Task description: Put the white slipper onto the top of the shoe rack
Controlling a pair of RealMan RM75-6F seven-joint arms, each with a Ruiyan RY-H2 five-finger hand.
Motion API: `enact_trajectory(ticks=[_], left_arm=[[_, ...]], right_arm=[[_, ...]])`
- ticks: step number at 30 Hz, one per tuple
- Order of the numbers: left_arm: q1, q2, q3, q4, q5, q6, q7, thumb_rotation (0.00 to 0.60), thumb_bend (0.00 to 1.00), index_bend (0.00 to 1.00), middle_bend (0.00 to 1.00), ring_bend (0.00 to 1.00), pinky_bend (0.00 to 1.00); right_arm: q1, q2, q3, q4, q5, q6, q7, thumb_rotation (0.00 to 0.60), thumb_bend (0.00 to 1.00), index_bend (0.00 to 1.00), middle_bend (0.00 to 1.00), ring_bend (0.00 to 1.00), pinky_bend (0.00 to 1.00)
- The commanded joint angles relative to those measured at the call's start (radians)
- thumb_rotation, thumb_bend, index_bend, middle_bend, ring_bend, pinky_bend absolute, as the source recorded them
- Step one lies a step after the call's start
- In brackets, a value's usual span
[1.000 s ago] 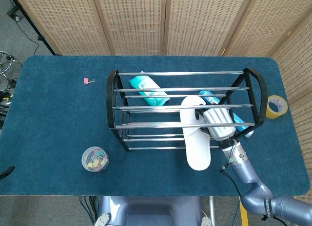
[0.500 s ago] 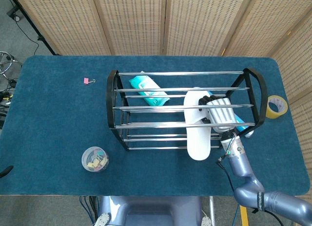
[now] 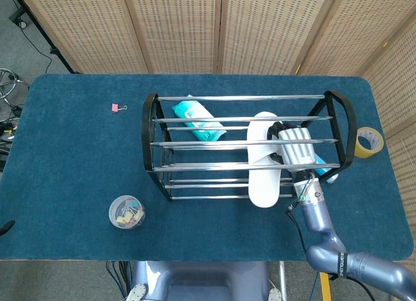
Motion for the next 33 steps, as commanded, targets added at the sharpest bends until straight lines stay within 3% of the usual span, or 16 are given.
enact_trajectory(ticks=[1,15,33], left_arm=[[0.0,0.0,0.0,0.0,0.001,0.0,-0.001,0.6,0.0,0.0,0.0,0.0,0.0],[0.002,-0.003,0.002,0.0,0.007,0.006,0.008,0.6,0.0,0.0,0.0,0.0,0.0],[0.002,-0.006,0.004,-0.002,0.013,0.006,0.023,0.6,0.0,0.0,0.0,0.0,0.0]], right_arm=[[0.0,0.022,0.003,-0.04,0.044,-0.031,-0.017,0.6,0.45,0.31,0.24,0.28,0.43],[-0.007,0.062,0.0,-0.137,0.06,0.002,-0.053,0.6,0.45,0.27,0.18,0.24,0.4],[-0.084,0.125,-0.096,-0.297,-0.044,0.076,-0.047,0.6,0.45,0.26,0.17,0.23,0.4]])
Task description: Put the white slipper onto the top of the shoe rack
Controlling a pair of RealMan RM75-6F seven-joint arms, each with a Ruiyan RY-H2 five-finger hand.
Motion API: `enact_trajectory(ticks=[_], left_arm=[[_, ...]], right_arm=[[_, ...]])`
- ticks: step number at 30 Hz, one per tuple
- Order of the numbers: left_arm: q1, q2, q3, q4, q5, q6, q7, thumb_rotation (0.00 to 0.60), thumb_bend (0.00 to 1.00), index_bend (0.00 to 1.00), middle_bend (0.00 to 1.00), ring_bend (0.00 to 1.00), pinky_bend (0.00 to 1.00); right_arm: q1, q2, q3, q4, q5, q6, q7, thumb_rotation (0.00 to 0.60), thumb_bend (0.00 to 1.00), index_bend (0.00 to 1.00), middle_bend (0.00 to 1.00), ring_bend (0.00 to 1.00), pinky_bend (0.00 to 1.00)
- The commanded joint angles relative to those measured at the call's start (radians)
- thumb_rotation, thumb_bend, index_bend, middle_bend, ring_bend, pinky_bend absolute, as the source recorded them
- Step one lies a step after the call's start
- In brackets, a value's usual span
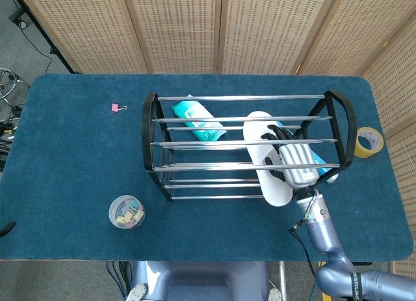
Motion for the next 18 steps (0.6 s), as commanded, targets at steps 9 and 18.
enact_trajectory(ticks=[9,18], left_arm=[[-0.003,-0.001,0.004,-0.004,0.004,-0.006,0.015,0.6,0.0,0.0,0.0,0.0,0.0],[-0.004,-0.005,0.005,-0.011,0.003,-0.011,0.033,0.6,0.0,0.0,0.0,0.0,0.0]], right_arm=[[-0.043,0.071,-0.06,-0.085,-0.093,0.02,0.005,0.6,0.45,0.26,0.17,0.23,0.4],[-0.063,0.14,-0.137,-0.06,-0.276,0.003,0.142,0.6,0.45,0.27,0.19,0.23,0.4]])
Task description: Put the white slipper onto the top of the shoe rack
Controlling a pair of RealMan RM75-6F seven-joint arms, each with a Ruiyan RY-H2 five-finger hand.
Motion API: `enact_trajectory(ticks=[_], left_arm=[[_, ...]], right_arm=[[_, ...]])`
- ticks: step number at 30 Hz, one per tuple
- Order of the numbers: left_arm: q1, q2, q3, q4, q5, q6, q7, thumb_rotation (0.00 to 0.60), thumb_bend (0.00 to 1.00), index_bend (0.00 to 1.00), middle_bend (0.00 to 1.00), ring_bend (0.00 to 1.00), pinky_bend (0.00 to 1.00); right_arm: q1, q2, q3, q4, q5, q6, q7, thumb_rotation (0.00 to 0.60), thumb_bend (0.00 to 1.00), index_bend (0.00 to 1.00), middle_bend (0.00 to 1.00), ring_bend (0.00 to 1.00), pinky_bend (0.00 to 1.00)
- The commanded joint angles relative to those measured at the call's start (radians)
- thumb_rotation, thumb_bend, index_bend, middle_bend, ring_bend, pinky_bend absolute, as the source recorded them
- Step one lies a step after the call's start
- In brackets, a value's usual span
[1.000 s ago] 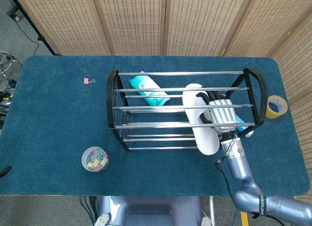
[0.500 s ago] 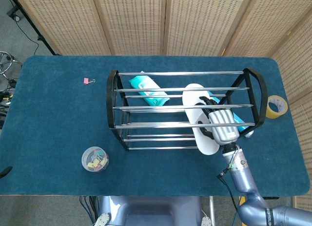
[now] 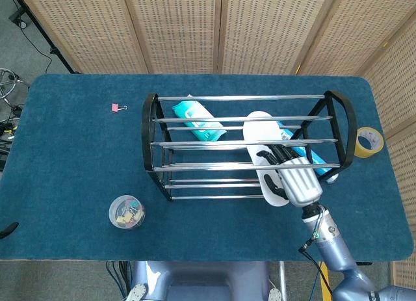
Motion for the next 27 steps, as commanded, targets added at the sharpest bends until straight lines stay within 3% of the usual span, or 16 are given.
enact_trajectory(ticks=[1,8,16,21,27], left_arm=[[0.0,-0.001,0.0,-0.002,0.0,-0.001,0.003,0.6,0.0,0.0,0.0,0.0,0.0],[0.0,-0.003,-0.001,-0.004,-0.002,0.0,0.009,0.6,0.0,0.0,0.0,0.0,0.0],[0.0,-0.005,-0.001,-0.006,-0.003,0.001,0.014,0.6,0.0,0.0,0.0,0.0,0.0],[0.0,-0.007,-0.001,-0.007,-0.002,0.0,0.022,0.6,0.0,0.0,0.0,0.0,0.0],[0.002,-0.009,0.0,-0.009,-0.001,0.003,0.026,0.6,0.0,0.0,0.0,0.0,0.0]], right_arm=[[-0.011,0.03,-0.038,0.029,-0.086,-0.003,0.08,0.6,0.45,0.28,0.19,0.23,0.4],[-0.016,0.039,-0.08,0.109,-0.225,0.029,0.221,0.6,0.45,0.3,0.22,0.23,0.4],[0.0,0.021,-0.157,0.36,-0.509,0.175,0.461,0.6,0.45,0.35,0.25,0.24,0.37],[-0.018,0.019,-0.201,0.451,-0.592,0.234,0.451,0.6,0.46,0.37,0.28,0.28,0.37],[-0.035,-0.016,-0.231,0.636,-0.722,0.411,0.49,0.6,0.47,0.46,0.34,0.3,0.38]])
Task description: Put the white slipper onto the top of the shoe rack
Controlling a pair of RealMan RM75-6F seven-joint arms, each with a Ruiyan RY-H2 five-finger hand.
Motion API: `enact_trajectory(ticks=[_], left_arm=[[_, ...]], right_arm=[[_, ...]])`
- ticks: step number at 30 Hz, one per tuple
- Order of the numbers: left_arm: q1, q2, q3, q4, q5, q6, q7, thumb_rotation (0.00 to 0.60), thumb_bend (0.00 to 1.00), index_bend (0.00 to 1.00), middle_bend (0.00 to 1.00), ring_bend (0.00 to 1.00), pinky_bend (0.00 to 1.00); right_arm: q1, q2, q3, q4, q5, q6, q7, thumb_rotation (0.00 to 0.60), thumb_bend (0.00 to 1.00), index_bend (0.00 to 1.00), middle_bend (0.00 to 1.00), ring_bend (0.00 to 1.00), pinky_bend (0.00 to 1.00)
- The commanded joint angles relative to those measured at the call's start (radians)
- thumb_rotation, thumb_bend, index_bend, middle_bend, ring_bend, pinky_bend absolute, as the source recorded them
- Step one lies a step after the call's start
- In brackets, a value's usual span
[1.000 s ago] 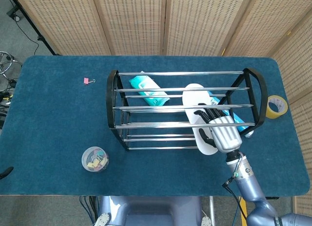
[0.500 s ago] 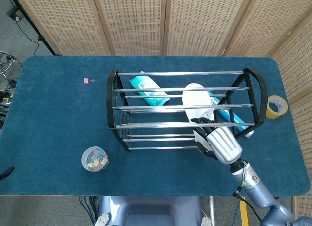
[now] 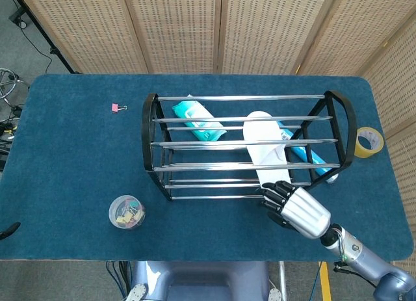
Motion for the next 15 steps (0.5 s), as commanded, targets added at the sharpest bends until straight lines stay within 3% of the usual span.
enact_trajectory(ticks=[1,7,15], left_arm=[[0.0,-0.001,0.0,0.0,0.0,0.0,0.001,0.6,0.0,0.0,0.0,0.0,0.0],[0.0,-0.003,0.001,-0.002,0.003,0.0,0.01,0.6,0.0,0.0,0.0,0.0,0.0],[0.002,-0.007,0.005,-0.002,0.011,0.005,0.02,0.6,0.0,0.0,0.0,0.0,0.0]], right_arm=[[-0.022,-0.036,-0.037,0.19,-0.121,0.173,0.024,0.6,0.46,0.47,0.35,0.31,0.39],[-0.077,-0.06,-0.066,0.343,-0.133,0.288,0.036,0.6,0.47,0.48,0.37,0.33,0.41],[-0.252,-0.081,-0.086,0.534,0.024,0.424,0.15,0.6,0.46,0.47,0.37,0.33,0.41]])
